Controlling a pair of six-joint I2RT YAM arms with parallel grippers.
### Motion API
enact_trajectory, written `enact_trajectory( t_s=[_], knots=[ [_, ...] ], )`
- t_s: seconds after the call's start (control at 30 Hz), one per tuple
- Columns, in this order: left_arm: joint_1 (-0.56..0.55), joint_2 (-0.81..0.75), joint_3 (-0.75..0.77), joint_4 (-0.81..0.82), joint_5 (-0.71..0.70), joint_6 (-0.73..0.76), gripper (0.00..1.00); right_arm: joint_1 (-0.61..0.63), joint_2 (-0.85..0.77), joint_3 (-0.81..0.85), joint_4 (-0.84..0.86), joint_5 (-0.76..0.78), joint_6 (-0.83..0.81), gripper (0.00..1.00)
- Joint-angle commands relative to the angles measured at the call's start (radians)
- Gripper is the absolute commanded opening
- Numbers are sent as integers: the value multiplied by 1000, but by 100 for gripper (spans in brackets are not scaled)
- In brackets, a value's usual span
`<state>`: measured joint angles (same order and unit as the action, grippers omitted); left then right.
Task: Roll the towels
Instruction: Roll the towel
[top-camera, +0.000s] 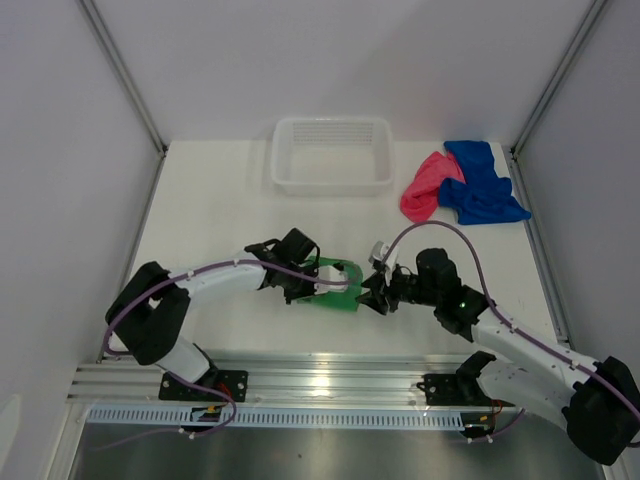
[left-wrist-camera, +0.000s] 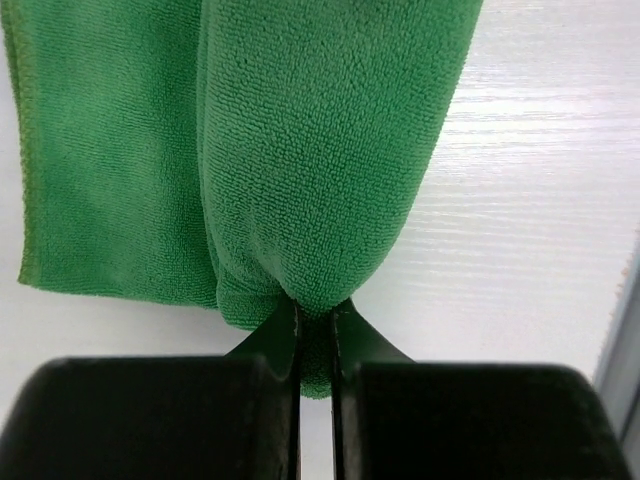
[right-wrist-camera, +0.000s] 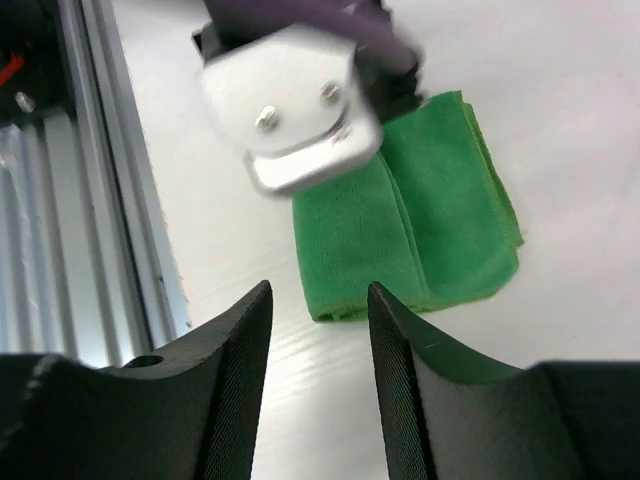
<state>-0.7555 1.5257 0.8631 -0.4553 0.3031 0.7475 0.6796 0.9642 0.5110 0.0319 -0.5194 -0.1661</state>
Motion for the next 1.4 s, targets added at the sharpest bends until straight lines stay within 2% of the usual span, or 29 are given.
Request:
enact_trajectory(
  t_s=[0.0,0.13,0.4,0.6,0.8,1.07,1.23,1.37],
  knots=[
    [44,43,65,-126,145,-14,1,14,-50,-60,39,-7,-197,47],
    [74,73,111,-172,197,7,1,47,-51,-120,89,-24,-320,49],
    [101,136,166,-243,254,44,1,144,54,-118,168,157,-529,56],
    [102,159,195,-263,264,52,1,169,103,-114,227,220,-564,59],
    [102,168,218,-286,268,58,0,170,211,-80,215,160,-579,60],
    [104,197,237,-316,283,75,1,167,336,-19,217,170,-573,59],
    [110,192,244,-330,312,75,1,173,399,43,172,197,-547,49],
    [125,171,240,-335,358,69,4,172,404,83,91,200,-543,20]
  ],
)
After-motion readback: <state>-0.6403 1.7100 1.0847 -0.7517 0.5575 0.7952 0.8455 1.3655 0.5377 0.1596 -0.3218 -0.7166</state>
